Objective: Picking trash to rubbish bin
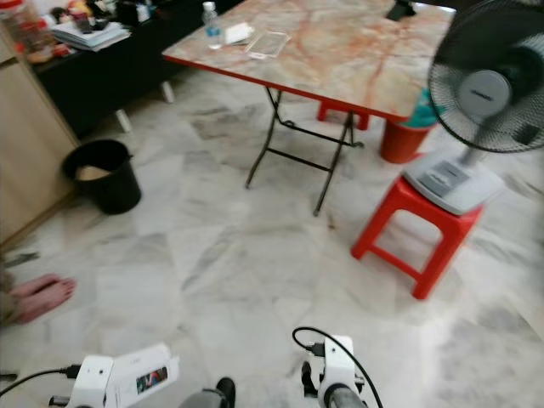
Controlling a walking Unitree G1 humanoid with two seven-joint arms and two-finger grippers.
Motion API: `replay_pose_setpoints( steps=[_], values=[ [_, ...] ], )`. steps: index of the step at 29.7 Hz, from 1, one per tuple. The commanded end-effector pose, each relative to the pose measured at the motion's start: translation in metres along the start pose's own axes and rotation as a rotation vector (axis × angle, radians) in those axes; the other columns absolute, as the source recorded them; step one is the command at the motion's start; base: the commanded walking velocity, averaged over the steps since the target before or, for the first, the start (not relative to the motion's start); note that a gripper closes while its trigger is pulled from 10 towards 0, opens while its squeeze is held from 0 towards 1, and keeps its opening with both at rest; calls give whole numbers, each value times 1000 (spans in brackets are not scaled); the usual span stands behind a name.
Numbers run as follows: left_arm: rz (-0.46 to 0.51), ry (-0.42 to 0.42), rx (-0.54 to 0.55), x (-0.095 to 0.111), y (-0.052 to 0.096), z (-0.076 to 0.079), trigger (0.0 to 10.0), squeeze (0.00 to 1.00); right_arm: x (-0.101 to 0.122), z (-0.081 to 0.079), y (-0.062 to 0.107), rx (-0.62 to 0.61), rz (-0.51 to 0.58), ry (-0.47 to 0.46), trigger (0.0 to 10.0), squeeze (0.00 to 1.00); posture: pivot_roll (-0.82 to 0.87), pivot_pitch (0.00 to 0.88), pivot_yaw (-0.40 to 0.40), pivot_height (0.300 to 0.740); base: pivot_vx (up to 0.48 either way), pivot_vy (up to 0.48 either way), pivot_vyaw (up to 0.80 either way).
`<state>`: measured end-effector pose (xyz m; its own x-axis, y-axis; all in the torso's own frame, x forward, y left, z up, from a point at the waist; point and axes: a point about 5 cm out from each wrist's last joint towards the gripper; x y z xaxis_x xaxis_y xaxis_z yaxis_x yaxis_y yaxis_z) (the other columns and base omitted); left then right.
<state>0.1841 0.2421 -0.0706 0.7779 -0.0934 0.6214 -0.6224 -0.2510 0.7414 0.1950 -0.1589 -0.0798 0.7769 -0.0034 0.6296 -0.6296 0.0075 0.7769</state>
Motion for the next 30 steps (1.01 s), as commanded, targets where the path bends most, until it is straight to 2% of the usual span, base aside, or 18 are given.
replay_pose_setpoints(
  steps=[1, 20, 27, 28, 30],
  values=[
    [-38, 8, 15, -10, 2, -4, 10000, 0, -7, 0, 1, 4, -23, 6, 10000, 0, 113, 153, 34, 728, 0, 0, 794],
    [-46, 15, 9, -16, 4, -1, 10000, 0, -6, 0, 1, 2, -17, 23, 10000, 0, 117, 155, 28, 728, 0, 0, 797],
    [-29, 12, 7, -15, 4, 0, 10000, 0, -5, 0, 1, 5, -8, -11, 10000, 0, 115, 145, 24, 728, 0, 0, 125],
    [-12, -33, 2, -13, 4, 1, 10000, 0, -4, 1, 1, 3, -5, -19, 10000, 0, 114, 144, 23, 728, 0, 0, 0],
    [-6, -44, -10, -12, 4, 3, 10000, 0, -4, 2, 1, 1, -4, -21, 10000, 0, 114, 144, 21, 728, 0, 0, 0]
  ],
)
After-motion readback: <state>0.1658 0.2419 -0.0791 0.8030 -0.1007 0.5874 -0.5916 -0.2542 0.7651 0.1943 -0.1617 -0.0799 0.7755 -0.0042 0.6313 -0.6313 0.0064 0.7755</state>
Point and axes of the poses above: a point about 5 cm out from each wrist's last joint towards the gripper, its own y axis pointing back from the gripper into the wrist, its own x axis along the axis of the wrist's last joint, z = x × y, and after that the axes turned 3 degrees about y, right-handed
